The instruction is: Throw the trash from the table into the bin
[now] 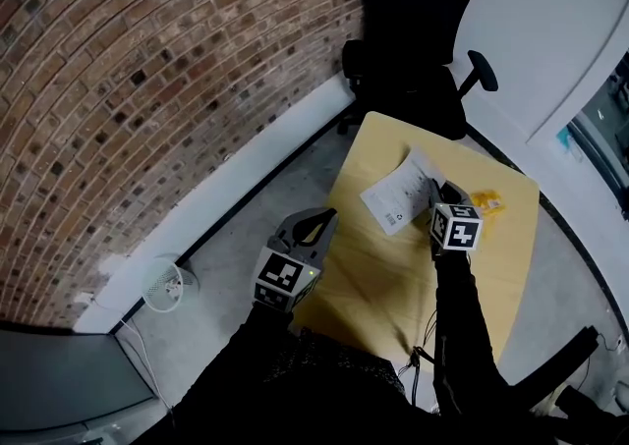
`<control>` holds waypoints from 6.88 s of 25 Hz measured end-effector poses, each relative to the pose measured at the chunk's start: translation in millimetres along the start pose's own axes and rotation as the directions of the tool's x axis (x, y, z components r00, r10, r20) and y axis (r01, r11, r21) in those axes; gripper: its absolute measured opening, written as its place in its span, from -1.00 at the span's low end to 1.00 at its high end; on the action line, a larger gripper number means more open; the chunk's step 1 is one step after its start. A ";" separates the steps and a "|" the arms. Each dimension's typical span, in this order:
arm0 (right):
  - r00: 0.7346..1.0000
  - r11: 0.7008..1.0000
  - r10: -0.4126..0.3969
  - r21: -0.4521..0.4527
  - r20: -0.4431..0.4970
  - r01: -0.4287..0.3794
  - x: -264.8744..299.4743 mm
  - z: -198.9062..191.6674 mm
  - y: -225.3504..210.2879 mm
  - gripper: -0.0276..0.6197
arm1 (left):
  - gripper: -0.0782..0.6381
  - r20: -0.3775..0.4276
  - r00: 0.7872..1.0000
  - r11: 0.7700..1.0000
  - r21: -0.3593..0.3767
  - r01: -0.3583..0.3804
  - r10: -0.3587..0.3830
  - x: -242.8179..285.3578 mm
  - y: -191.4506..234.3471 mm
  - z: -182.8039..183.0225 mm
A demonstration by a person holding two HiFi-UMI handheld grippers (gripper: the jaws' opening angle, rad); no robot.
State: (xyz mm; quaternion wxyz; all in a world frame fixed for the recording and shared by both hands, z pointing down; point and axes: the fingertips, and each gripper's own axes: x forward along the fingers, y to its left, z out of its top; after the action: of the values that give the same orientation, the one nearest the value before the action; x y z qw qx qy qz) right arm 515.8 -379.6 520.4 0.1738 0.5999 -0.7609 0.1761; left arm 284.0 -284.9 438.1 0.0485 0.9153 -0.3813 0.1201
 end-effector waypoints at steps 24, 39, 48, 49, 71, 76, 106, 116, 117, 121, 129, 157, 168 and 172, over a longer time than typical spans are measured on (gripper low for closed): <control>0.956 0.943 0.280 -0.213 0.087 -0.257 -6.5 67.6 159.1 -0.88 | -0.76 0.028 0.981 0.981 -0.051 -0.188 0.190 -82.2 52.2 -2.9; 0.881 0.855 0.466 -0.300 0.083 -0.424 4.1 86.3 293.9 -0.88 | -0.76 0.033 0.916 0.912 -0.115 -0.394 0.400 -177.1 99.8 -22.1; 0.812 0.763 0.583 -0.358 0.023 -0.538 3.3 77.4 399.8 -0.88 | -0.76 0.028 0.859 0.850 -0.165 -0.501 0.512 -241.3 139.3 -41.5; 0.806 0.754 0.592 -0.361 0.014 -0.548 4.3 75.3 413.0 -0.88 | -0.76 0.027 0.854 0.844 -0.167 -0.509 0.520 -250.2 144.2 -44.4; 0.620 0.516 0.772 -0.430 -0.140 -0.741 -2.6 24.5 757.9 -0.88 | -0.76 -0.055 0.666 0.638 -0.240 -0.732 0.744 -534.8 266.1 -132.6; 0.585 0.475 0.797 -0.442 -0.151 -0.761 -14.2 4.9 826.7 -0.88 | -0.76 -0.069 0.616 0.586 -0.244 -0.773 0.784 -604.4 279.7 -156.0; 0.467 0.301 0.834 -0.467 -0.293 -0.831 2.8 -112.1 998.8 -0.88 | -0.76 -0.166 0.492 0.442 -0.264 -0.857 0.854 -721.9 333.7 -268.5; 0.443 0.291 0.838 -0.425 -0.320 -0.857 54.0 -157.6 1026.1 -0.88 | -0.76 -0.210 0.498 0.441 -0.268 -0.857 0.841 -704.8 370.1 -324.5; 0.444 0.296 0.837 -0.419 -0.319 -0.859 60.4 -162.3 1027.7 -0.88 | -0.76 -0.212 0.499 0.441 -0.268 -0.856 0.840 -703.5 375.1 -330.0; 0.457 0.322 0.828 -0.392 -0.324 -0.862 86.0 -183.9 1031.0 -0.88 | -0.76 -0.219 0.504 0.444 -0.271 -0.854 0.835 -697.3 394.5 -352.5; 0.463 0.349 0.817 -0.344 -0.345 -0.872 125.2 -233.9 1043.7 -0.88 | -0.76 -0.256 0.501 0.430 -0.287 -0.856 0.827 -691.5 409.4 -397.3; 0.395 0.273 0.799 -0.312 -0.453 -0.910 144.0 -289.2 1063.4 -0.26 | -0.76 -0.270 0.496 0.405 -0.331 -0.852 0.825 -686.1 423.2 -426.8; 0.359 0.266 0.840 -0.268 -0.408 -0.926 88.1 -240.6 1049.3 -0.26 | -0.76 -0.239 0.522 0.442 -0.317 -0.839 0.819 -692.6 404.3 -380.6; 0.362 0.274 0.852 -0.267 -0.377 -0.924 60.8 -210.6 1038.9 -0.26 | -0.76 -0.212 0.537 0.464 -0.313 -0.829 0.816 -692.7 392.3 -351.4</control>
State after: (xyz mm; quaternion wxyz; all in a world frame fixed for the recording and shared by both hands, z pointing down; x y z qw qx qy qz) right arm -498.3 -104.2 672.4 0.2348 -0.0019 -0.9653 0.1140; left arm -530.0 -22.4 598.8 0.1656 0.5885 -0.7884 0.0675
